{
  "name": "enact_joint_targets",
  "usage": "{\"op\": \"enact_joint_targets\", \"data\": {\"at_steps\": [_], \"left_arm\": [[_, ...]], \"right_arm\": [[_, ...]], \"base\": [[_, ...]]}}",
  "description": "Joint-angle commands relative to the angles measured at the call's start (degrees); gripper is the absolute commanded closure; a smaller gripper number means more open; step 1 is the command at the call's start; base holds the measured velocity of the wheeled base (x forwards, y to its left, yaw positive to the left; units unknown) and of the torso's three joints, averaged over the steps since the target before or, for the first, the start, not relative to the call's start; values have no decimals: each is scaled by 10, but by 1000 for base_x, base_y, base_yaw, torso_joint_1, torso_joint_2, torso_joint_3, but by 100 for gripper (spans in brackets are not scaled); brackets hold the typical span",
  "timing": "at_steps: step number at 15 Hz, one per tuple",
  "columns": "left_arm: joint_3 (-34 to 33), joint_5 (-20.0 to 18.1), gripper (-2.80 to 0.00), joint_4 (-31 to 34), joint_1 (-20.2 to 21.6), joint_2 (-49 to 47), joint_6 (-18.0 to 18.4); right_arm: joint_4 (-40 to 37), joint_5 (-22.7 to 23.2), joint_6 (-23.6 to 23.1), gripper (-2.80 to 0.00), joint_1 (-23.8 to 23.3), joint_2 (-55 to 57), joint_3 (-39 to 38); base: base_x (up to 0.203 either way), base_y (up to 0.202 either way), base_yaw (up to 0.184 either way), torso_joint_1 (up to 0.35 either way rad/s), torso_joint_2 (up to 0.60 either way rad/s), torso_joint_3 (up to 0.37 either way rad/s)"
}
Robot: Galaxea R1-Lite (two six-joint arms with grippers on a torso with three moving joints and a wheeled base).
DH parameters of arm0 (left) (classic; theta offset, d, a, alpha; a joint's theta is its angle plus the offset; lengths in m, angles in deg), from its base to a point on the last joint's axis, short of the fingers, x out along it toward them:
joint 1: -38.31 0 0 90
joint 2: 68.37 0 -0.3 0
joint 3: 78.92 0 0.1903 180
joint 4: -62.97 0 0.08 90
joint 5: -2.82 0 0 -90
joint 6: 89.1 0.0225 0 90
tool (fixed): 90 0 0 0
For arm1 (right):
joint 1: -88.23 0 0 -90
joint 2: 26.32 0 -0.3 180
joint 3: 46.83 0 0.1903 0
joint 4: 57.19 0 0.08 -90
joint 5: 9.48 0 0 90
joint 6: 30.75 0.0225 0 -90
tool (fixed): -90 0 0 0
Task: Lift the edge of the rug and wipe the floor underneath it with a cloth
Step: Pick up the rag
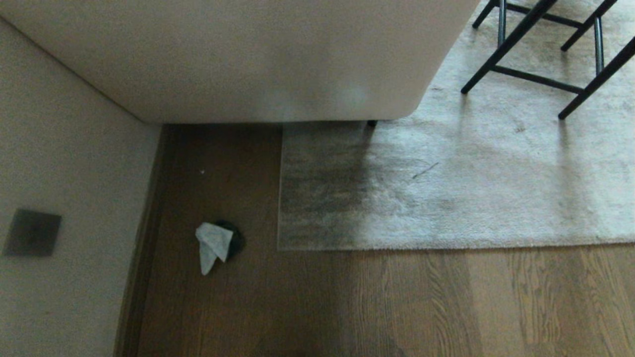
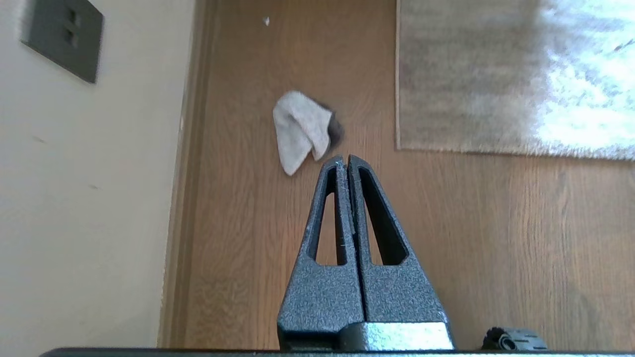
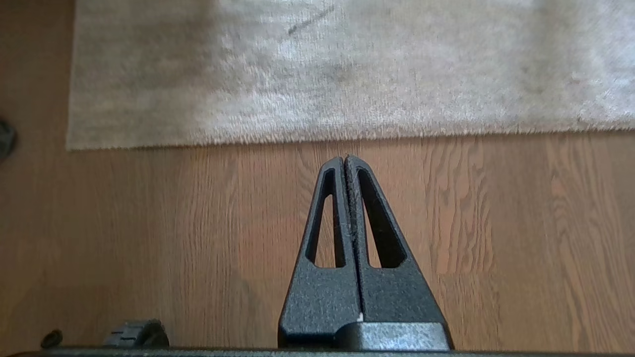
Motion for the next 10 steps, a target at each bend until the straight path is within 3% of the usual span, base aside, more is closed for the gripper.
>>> {"op": "enact_joint_targets", "data": {"at_steps": [1,10], "left_arm": [[0,0,0,1,0,0,-1],[0,1,0,0,0,0,-4]], "right_arm": [[0,-1,0,0,0,1,0],[0,0,0,0,0,1,0]], "base": [[0,0,0,2,2,-196],[0,0,0,4,2,-196]]}}
